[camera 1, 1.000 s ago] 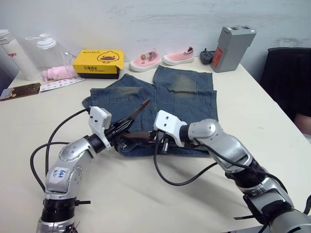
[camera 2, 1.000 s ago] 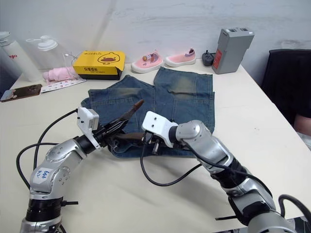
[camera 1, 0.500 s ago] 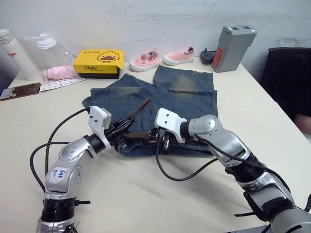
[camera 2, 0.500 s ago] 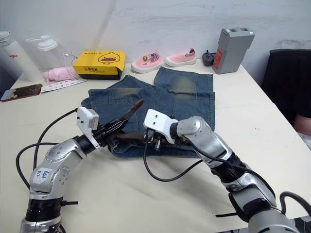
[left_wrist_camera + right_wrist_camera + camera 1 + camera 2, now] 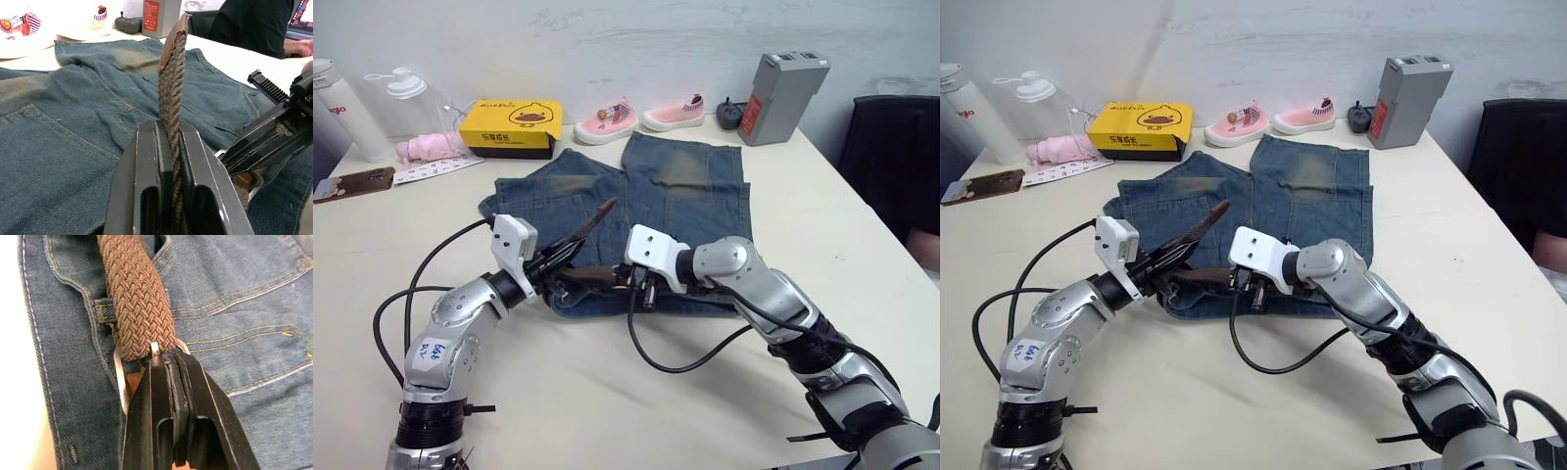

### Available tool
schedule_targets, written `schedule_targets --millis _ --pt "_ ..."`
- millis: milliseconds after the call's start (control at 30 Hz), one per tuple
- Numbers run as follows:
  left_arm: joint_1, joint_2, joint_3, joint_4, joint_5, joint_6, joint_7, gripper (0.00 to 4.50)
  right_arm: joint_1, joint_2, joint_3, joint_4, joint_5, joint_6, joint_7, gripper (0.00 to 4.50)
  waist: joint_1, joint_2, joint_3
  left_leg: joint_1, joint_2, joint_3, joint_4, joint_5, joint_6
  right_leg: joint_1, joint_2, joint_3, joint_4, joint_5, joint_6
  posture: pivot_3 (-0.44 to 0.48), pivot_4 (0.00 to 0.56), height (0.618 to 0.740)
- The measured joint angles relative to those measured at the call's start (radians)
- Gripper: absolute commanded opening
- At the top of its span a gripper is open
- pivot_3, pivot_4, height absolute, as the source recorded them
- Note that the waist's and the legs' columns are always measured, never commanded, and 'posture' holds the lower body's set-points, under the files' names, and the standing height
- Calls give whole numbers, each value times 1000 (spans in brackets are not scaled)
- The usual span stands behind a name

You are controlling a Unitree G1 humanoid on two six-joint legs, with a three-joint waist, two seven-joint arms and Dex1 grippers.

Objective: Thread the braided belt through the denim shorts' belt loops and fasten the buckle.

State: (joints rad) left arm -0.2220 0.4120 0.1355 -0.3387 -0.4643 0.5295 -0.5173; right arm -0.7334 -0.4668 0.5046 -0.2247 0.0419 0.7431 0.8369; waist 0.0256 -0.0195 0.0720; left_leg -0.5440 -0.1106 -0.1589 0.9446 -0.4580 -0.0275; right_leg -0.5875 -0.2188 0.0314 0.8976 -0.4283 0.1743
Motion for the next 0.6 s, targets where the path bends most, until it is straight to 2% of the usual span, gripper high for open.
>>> schedule_targets --millis 133,300,600 --pt "0 -1 -3 0 1 -7 0 0 -36 -4 -45 0 34 6 34 85 1 0 0 0 0 0 0 0 0 0 0 0 0 0 0 0 150 618" --pt "0 -1 -7 1 1 -10 -1 0 -90 -19 -58 38 104 6 150 85 0 0 0 0 0 0 0 0 0 0 0 0 0 0 0 0 150 618" --pt "0 -1 -7 2 1 -18 -1 0 -141 -14 -38 238 93 -84 238 85 -1 0 1 0 0 0 0 0 0 0 0 0 0 0 0 0 150 618"
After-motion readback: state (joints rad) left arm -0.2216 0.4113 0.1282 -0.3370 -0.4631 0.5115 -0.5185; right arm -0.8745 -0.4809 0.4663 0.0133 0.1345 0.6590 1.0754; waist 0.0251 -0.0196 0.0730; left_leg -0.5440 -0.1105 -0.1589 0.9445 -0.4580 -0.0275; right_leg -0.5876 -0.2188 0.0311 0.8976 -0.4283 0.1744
